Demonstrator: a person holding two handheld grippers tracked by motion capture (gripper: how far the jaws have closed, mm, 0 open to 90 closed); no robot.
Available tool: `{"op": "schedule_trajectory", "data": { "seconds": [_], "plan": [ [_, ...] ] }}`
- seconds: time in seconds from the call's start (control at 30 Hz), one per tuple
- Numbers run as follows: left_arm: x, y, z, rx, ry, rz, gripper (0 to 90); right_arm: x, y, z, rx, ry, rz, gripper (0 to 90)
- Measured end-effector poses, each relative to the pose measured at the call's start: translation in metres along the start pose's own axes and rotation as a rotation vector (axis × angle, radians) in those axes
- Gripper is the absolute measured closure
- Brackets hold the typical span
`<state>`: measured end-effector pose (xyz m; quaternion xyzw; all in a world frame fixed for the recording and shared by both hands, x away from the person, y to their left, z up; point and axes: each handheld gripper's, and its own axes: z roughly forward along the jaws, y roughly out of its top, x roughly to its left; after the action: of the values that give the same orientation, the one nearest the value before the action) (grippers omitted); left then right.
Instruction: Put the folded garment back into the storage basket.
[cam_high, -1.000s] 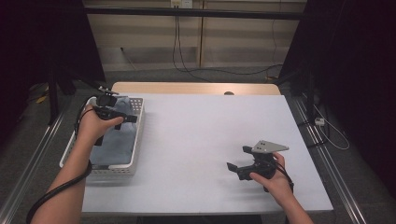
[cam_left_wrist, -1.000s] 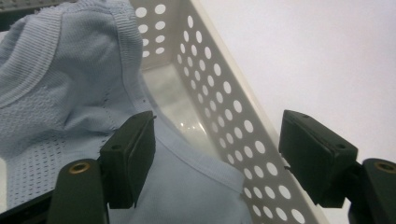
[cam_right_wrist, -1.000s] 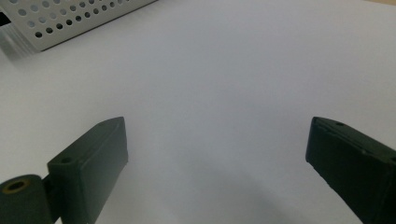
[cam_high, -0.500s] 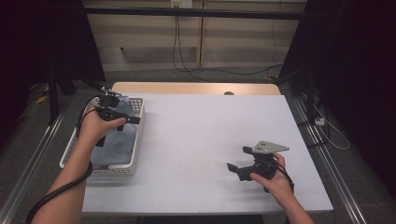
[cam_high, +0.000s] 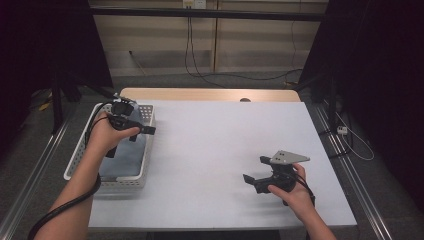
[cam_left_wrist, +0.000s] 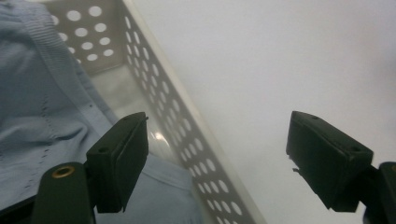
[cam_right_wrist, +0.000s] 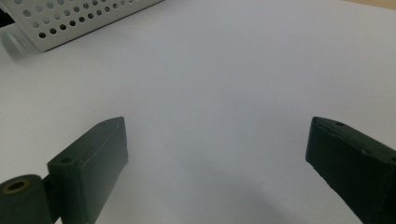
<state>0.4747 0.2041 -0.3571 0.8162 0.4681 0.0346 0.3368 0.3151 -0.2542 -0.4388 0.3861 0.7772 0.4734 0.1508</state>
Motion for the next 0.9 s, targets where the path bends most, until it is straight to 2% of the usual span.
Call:
{"op": "schedule_trajectory", "data": {
  "seconds": [0.2, 0.37, 0.9],
  "plan": [
    [-0.004, -0.001, -0.003, -0.01, -0.031, -0.006, 20.7, 0.001, 0.0, 0.0, 0.004, -0.002, -0.002, 5.4],
    [-0.01, -0.002, -0.005, -0.012, -0.046, 0.007, 19.9, 0.001, 0.0, 0.001, 0.005, 0.0, 0.003, 5.4],
    [-0.035, -0.004, -0.002, -0.022, -0.11, 0.079, 18.3, 0.0, -0.001, 0.0, 0.009, 0.007, 0.009, 5.4]
  ]
}}
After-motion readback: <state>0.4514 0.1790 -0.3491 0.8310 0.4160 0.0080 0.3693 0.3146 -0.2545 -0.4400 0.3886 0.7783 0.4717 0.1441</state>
